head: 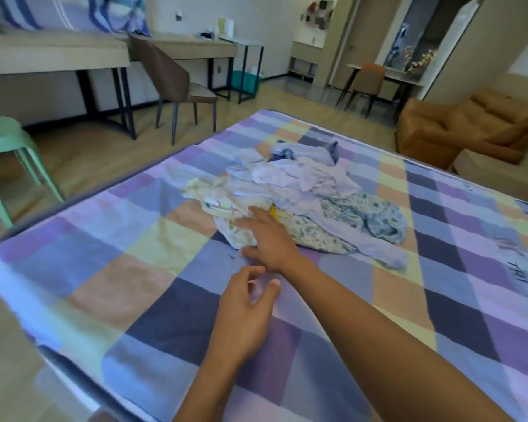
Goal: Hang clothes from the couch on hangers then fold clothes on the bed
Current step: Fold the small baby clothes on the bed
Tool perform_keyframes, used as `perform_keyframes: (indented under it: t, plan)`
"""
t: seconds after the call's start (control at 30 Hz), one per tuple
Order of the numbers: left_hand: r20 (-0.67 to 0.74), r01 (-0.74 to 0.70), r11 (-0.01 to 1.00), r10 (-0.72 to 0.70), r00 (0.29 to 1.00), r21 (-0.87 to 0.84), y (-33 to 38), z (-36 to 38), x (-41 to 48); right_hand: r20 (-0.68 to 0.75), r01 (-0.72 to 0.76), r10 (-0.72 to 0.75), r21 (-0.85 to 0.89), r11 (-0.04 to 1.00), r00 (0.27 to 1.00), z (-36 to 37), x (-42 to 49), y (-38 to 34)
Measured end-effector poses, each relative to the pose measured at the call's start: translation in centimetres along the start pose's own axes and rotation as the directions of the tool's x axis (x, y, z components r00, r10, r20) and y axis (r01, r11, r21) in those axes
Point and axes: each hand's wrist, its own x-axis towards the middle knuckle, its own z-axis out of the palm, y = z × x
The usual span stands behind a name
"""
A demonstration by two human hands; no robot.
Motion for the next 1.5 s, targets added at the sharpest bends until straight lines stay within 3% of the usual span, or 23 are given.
perform_keyframes:
  t: [0.1, 0.23, 0.37, 0.43, 0.67, 0.8, 0.83, 0.97, 1.1, 1.2, 1.33, 1.43, 1.5]
  plan:
    - [-0.020, 0.038, 0.998, -0.039, 0.999, -0.057, 0.0, -1.0, 0.0, -0.221, 0.028, -0.011, 0.076, 0.997, 0.975, 0.2, 1.0, -0.1]
    - [-0.050, 0.151, 0.936, -0.176, 0.983, -0.318, 0.6, -1.5, 0.1, -0.289, 0.045, 0.042, 0.288, 0.957, 0.956, -2.3, -2.7, -0.4]
    - [0.083, 0.264, 0.685, -0.286, 0.955, -0.679, 2.8, -0.2, -0.8, -0.329, 0.142, 0.027, 0.479, 0.866, 0.944, -5.8, -12.0, -1.1]
    - [0.145, 0.291, 0.620, -0.276, 0.950, -0.729, 3.3, 1.0, -1.3, -0.313, 0.151, 0.031, 0.539, 0.828, 0.949, -6.6, -17.3, -1.4]
    - [0.144, 0.172, 0.839, -0.113, 0.983, -0.516, 3.4, 6.8, -5.7, -0.194, 0.029, 0.163, 0.725, 0.688, 0.967, -5.7, -31.2, -1.1]
    - [0.186, -0.025, 0.926, 0.101, 0.977, -0.377, 5.1, 8.6, -8.4, -0.184, -0.012, 0.234, 0.761, 0.648, 0.955, -6.0, -34.3, -1.1]
    - [0.206, -0.073, 0.928, 0.157, 0.966, -0.366, 5.6, 8.8, -9.0, -0.195, -0.017, 0.280, 0.794, 0.608, 0.940, -6.2, -34.7, -1.2]
    - [0.302, -0.179, 0.918, 0.293, 0.907, -0.353, 7.2, 9.5, -10.6, -0.203, 0.073, 0.475, 0.958, 0.277, 0.856, -7.2, -35.4, -1.2]
    - [0.347, -0.212, 0.936, 0.305, 0.887, -0.280, 7.5, 10.2, -11.4, -0.232, 0.053, 0.616, 0.954, 0.295, 0.753, -8.7, -35.1, -1.8]
    - [0.355, -0.106, 0.947, 0.216, 0.910, -0.303, 8.1, 10.5, -11.9, -0.272, 0.037, 0.712, 0.944, 0.327, 0.647, -8.8, -35.4, -1.1]
    - [0.197, -0.003, 0.922, 0.086, 0.977, -0.386, 7.7, 10.3, -10.6, -0.264, 0.001, 0.816, 0.952, 0.307, 0.514, -9.3, -36.6, 0.1]
    - [0.204, 0.115, 0.837, -0.004, 0.979, -0.535, 7.8, 10.0, -10.1, -0.117, 0.183, 0.893, 0.982, 0.039, 0.435, -10.6, -37.5, 0.8]
    - [0.230, 0.190, 0.800, -0.067, 0.971, -0.569, 8.0, 10.1, -10.3, -0.039, 0.246, 0.910, 0.967, -0.070, 0.413, -10.8, -38.0, 1.6]
